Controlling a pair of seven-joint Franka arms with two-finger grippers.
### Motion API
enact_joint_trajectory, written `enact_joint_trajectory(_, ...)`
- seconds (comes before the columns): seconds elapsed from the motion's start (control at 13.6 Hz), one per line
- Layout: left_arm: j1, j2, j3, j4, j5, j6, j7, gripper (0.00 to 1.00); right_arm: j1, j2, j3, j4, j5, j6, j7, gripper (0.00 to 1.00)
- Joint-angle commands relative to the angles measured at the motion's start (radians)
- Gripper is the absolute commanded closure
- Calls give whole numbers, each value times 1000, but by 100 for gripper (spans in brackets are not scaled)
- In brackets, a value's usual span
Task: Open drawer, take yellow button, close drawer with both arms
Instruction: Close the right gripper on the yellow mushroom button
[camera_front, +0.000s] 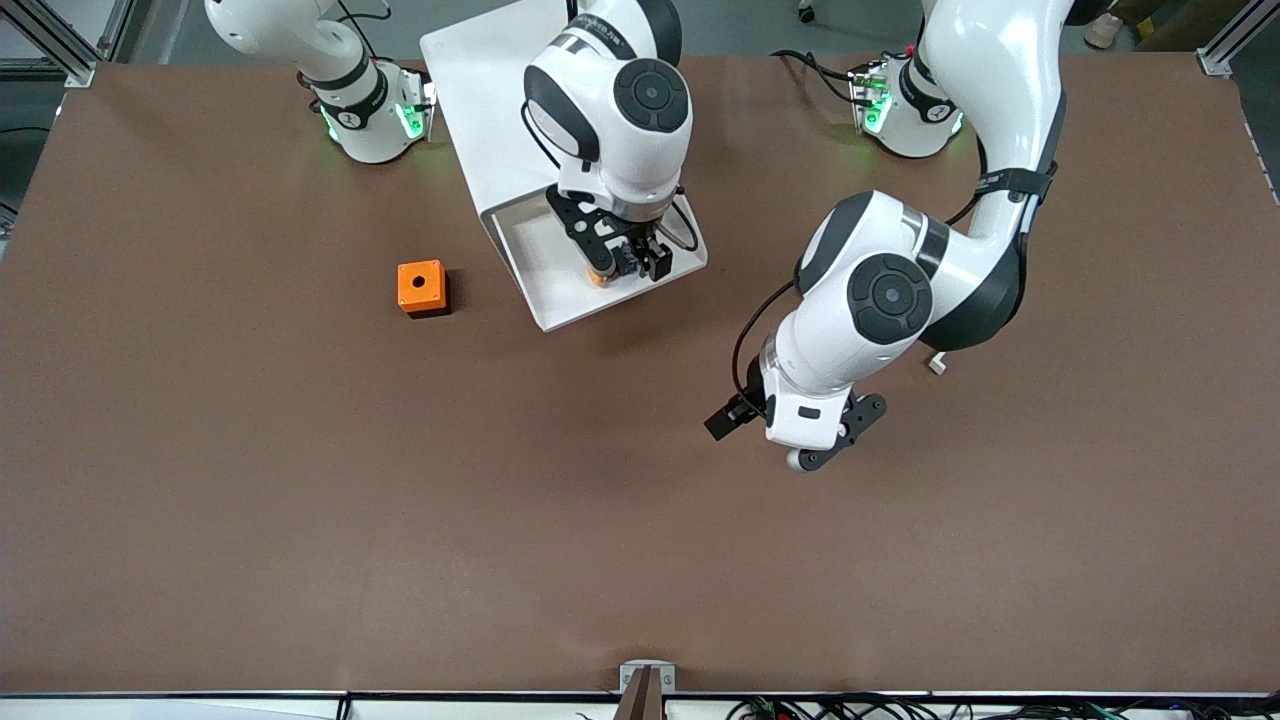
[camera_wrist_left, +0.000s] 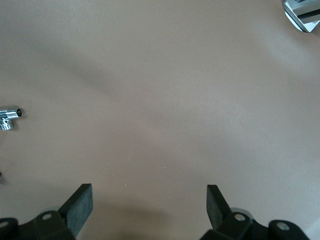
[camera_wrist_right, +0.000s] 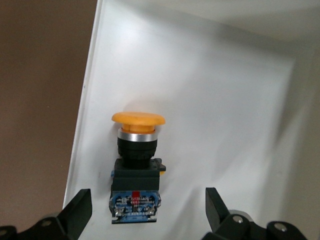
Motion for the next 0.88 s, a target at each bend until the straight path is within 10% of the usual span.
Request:
enact_joint_trajectory(0.0,6,-10,-6,-7,26,12,-17,0,9,-1,-10,-6,-15,7,0,0)
enact_joint_trajectory(0.22,11,-10,-6,-7,25,12,-17,0,8,-1,-10,-6,-15,12,-1,3)
enact_joint_trajectory(0.66,14,-10,-4,-7,24,12,-17,0,0,3,-10,-4,-13,21,0,46)
enact_joint_trajectory(0.81,14,-10,-4,-7,24,12,-17,0,2,4,-9,-4,-12,26,0,83)
